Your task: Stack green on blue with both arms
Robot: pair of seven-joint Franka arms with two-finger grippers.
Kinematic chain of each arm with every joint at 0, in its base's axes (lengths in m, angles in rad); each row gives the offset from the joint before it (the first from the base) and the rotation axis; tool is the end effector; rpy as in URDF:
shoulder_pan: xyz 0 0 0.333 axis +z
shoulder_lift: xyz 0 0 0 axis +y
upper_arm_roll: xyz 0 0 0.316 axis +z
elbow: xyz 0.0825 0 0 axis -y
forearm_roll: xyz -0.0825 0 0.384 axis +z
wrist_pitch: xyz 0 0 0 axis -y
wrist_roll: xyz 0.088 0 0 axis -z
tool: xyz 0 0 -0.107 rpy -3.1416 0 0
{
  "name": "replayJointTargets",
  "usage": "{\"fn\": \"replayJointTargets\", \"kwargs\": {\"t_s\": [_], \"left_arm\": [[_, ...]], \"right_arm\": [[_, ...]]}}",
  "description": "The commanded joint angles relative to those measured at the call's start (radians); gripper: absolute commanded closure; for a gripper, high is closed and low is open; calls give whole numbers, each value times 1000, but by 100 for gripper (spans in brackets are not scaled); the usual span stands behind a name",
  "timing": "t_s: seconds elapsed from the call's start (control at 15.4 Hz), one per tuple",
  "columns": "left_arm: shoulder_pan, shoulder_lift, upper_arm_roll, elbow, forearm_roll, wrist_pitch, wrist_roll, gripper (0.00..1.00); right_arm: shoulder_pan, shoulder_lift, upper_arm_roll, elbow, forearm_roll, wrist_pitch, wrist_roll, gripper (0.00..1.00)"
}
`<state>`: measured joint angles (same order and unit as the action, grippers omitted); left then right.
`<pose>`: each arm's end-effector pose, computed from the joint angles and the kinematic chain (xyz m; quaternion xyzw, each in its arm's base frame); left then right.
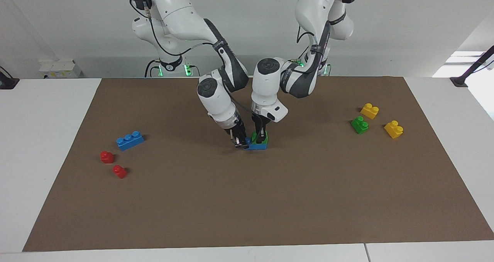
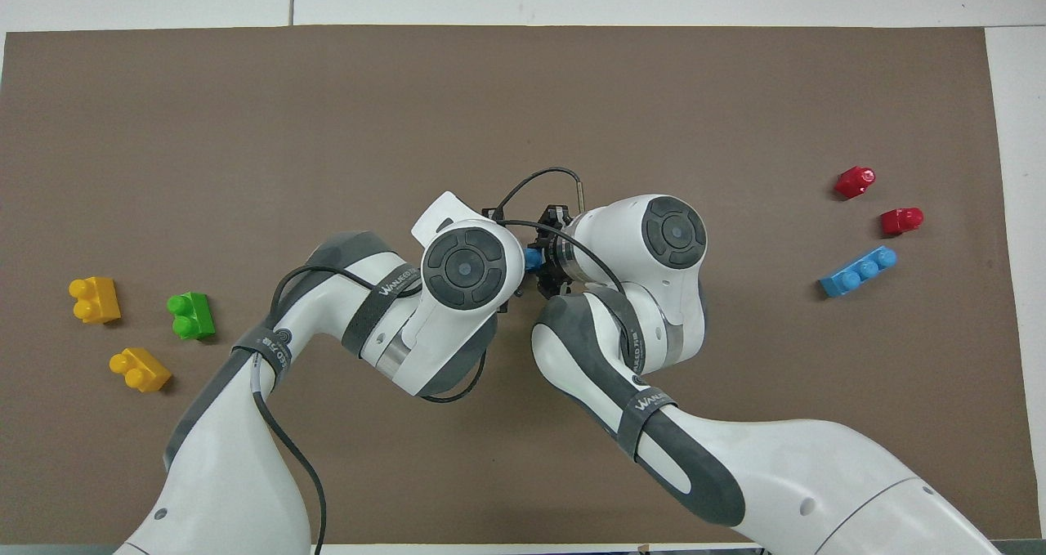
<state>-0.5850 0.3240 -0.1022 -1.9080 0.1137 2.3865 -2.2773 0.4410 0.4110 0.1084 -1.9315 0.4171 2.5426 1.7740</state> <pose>0.4946 -0.3997 0.3444 0.7219 0.6870 0.0329 0.0758 0.5518 0.3272 0.2941 -0.6987 0.6921 0.1031 0.1493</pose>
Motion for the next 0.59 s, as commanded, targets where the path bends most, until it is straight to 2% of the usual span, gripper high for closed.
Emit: {"fn": "replayJointTargets", "kwargs": {"t_s": [0.0,0.26,0.33,0.46,0.52], "left_arm": [[8,44,13,4,43,39,-4,1],[43,-25,9,-11,41,23,44,0],[51,-45,7,-20,41,23,47,0],[54,-72,7,-28,40,1,53,0],[54,-83,7,-28,40,-18,71,0]], "right_arm": [[-2,-20,-1,-37,11,25,-31,100],[-7,-20,-1,-37,11,24,-30,100],[-8,-20,-1,-35,11,24,-31,97],[-16,-20,-1,-26,11,15,-28,23],[-16,-20,-1,-21,11,13,-28,0]]}}
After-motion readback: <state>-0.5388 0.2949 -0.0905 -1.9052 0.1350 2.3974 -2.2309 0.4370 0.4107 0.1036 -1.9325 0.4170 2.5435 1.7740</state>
